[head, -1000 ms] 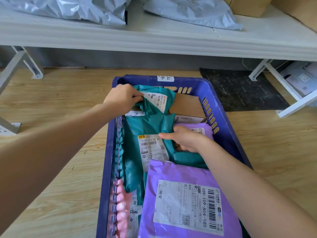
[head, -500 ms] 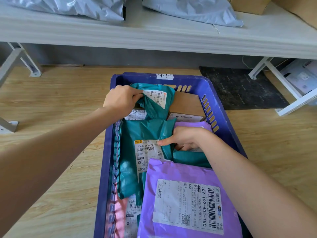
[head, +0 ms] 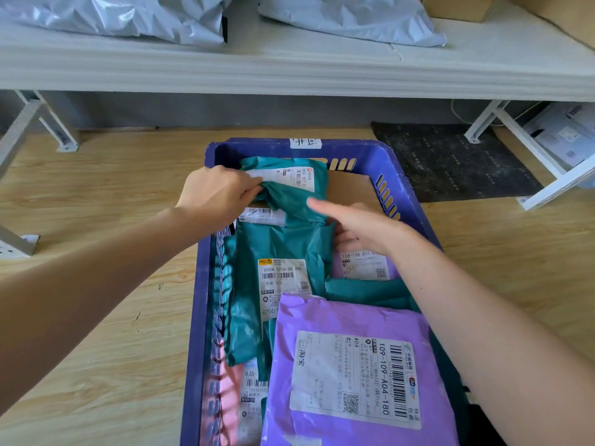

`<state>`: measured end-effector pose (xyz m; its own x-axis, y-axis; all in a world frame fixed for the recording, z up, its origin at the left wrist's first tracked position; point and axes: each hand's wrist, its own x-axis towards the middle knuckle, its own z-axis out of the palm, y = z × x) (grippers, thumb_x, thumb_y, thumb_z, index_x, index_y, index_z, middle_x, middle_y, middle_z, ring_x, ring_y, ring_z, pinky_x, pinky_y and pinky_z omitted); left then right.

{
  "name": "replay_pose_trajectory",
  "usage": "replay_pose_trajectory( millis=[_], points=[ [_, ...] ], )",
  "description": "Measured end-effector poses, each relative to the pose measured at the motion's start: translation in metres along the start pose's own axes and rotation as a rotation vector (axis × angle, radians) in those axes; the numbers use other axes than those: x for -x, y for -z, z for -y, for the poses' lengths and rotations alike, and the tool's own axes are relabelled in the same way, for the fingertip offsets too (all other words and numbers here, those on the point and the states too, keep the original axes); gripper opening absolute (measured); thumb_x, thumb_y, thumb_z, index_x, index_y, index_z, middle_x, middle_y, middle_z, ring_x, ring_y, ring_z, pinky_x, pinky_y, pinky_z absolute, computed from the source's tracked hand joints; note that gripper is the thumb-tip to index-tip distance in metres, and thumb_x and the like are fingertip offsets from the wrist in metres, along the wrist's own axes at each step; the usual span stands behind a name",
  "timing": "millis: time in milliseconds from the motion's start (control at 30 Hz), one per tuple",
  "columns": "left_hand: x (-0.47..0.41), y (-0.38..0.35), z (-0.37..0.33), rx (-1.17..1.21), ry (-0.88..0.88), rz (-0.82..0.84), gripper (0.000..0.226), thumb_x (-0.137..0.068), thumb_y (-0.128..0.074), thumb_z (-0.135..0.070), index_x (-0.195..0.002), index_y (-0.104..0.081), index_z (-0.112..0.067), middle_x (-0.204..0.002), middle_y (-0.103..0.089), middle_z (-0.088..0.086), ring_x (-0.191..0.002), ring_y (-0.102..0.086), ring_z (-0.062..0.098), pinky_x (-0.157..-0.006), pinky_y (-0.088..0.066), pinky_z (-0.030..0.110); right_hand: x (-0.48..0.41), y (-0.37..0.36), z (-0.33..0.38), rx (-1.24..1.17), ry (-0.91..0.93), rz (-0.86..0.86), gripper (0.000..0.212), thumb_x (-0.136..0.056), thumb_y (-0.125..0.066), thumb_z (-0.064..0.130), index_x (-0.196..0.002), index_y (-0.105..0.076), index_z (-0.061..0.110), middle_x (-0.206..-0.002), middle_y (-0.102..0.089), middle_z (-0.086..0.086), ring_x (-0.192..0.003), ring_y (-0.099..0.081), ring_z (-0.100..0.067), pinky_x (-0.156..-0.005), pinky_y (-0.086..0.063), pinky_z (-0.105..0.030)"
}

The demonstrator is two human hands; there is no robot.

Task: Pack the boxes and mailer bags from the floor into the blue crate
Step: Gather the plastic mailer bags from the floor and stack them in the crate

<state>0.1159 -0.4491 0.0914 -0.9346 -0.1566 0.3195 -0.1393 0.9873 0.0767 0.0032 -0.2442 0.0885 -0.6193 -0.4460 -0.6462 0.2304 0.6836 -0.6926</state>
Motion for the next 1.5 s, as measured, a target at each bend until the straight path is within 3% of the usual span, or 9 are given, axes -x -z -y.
replay_pose_trajectory(
  millis=[233,300,467,600,800,1067,1200,1400,1500],
  points=[
    [0.011,-0.015,-0.008,-0.073,-0.09,0.277,0.034,-0.098,-0.039,-0.036,-0.114,-0.066,-0.024,-0.121,-0.063,-0.003,-0.104,-0.062,0.026,-0.077,-0.053,0.037,-0.018,-0.024,0.011,-0.069,0.232,-0.507,0.031,-0.087,-0.064,0.015,-0.06,-0.048,0.009,-0.064,-0.051,-0.004,-0.063,-0.048,-0.022,-0.05,-0.034,-0.026],
    [0.005,-0.016,-0.014,-0.084,-0.009,0.389,0.035,-0.095,-0.04,-0.04,-0.104,-0.068,-0.02,-0.119,-0.062,-0.001,-0.103,-0.061,0.026,-0.078,-0.053,0.038,-0.02,-0.03,0.016,0.139,0.226,-0.608,0.005,-0.085,-0.058,0.011,-0.087,-0.057,0.007,-0.085,-0.055,-0.005,-0.081,-0.052,-0.025,-0.061,-0.042,-0.031],
    [-0.004,-0.016,-0.03,0.091,0.103,0.453,0.057,-0.095,-0.035,-0.052,-0.135,-0.041,-0.012,-0.157,-0.014,0.011,-0.144,-0.017,0.031,-0.113,-0.028,0.048,-0.025,-0.035,0.017,0.473,0.469,-0.54,0.055,-0.095,-0.043,0.024,-0.147,-0.026,0.027,-0.158,-0.01,-0.004,-0.144,-0.016,-0.026,-0.115,-0.024,-0.045],
    [0.004,-0.032,-0.04,-0.072,0.063,0.737,0.078,-0.089,-0.014,-0.069,-0.145,0.024,-0.03,-0.155,0.027,0.0,-0.144,0.017,0.033,-0.117,-0.001,0.056,-0.039,-0.029,0.0,0.617,0.399,-0.256,0.056,-0.099,-0.028,0.049,-0.151,-0.005,0.041,-0.159,0.019,0.005,-0.148,0.004,-0.02,-0.118,-0.007,-0.043],
    [0.023,-0.04,-0.059,-0.287,0.201,0.852,0.087,-0.088,-0.016,-0.07,-0.14,0.035,-0.022,-0.15,0.034,0.016,-0.14,0.021,0.045,-0.113,0.001,0.06,-0.049,-0.044,-0.012,1.015,0.5,-0.223,0.059,-0.097,-0.016,0.059,-0.148,0.008,0.043,-0.155,0.029,-0.004,-0.145,0.021,-0.014,-0.117,0.015,-0.041],
    [0.02,-0.04,-0.053,-0.209,0.208,0.786,0.092,-0.082,-0.018,-0.078,-0.14,0.036,-0.03,-0.151,0.034,0.013,-0.14,0.022,0.044,-0.111,0.007,0.063,-0.045,-0.018,-0.018,0.562,0.533,-0.376,0.059,-0.1,-0.033,0.02,-0.153,-0.007,0.022,-0.16,-0.014,0.0,-0.146,-0.017,-0.02,-0.118,-0.017,-0.037],
    [0.009,-0.037,-0.052,-0.148,-0.032,0.493,0.074,-0.086,-0.017,-0.073,-0.141,0.024,-0.047,-0.156,0.026,0.004,-0.143,0.015,0.04,-0.108,0.0,0.07,-0.043,0.001,-0.032,0.731,0.581,-0.354,0.052,-0.099,-0.035,0.019,-0.15,-0.025,0.025,-0.159,-0.015,0.01,-0.143,-0.027,-0.02,-0.114,-0.028,-0.039],
    [0.006,-0.057,-0.052,-0.352,-0.069,0.65,0.057,-0.092,-0.005,-0.063,-0.13,0.036,-0.053,-0.151,0.036,-0.003,-0.141,0.02,0.041,-0.104,-0.005,0.073,-0.027,0.014,-0.021,0.978,0.459,-0.309,0.077,-0.087,-0.043,-0.011,-0.15,-0.025,0.029,-0.16,-0.009,0.009,-0.138,-0.034,-0.025,-0.109,-0.033,-0.04],
    [0.005,-0.048,-0.055,-0.362,-0.104,0.624,0.06,-0.09,-0.005,-0.065,-0.135,0.033,-0.05,-0.153,0.032,-0.001,-0.143,0.014,0.04,-0.108,-0.005,0.07,-0.009,0.018,-0.015,0.846,0.491,-0.348,0.049,-0.094,-0.048,0.005,-0.139,-0.045,0.023,-0.152,-0.033,0.006,-0.13,-0.042,-0.023,-0.104,-0.037,-0.034]
  ],
)
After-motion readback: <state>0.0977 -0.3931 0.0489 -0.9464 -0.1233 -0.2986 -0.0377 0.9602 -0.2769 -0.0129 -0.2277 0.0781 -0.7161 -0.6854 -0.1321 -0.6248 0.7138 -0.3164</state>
